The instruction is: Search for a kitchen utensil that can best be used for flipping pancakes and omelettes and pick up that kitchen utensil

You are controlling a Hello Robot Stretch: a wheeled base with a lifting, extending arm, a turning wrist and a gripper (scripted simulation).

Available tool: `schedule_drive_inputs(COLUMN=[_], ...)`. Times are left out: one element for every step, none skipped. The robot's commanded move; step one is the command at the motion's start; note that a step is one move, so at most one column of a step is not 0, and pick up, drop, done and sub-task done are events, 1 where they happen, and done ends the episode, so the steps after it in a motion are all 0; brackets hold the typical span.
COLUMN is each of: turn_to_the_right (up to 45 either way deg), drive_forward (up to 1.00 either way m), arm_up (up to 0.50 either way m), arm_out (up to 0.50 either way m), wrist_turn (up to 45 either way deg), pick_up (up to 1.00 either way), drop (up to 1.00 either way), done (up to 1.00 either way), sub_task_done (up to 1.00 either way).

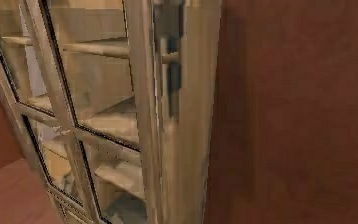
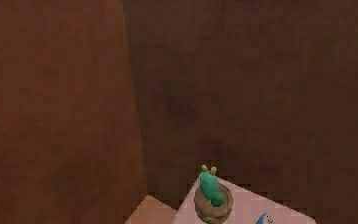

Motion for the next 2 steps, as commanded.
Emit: schedule_drive_inputs(turn_to_the_right=[-45.0, -45.0], drive_forward=[0.0, 0.0], arm_up=[0.0, 0.0], arm_out=[0.0, 0.0], wrist_turn=[0.0, 0.0], pick_up=[0.0, 0.0], drop=[0.0, 0.0], done=[0.0, 0.0], sub_task_done=[0.0, 0.0])
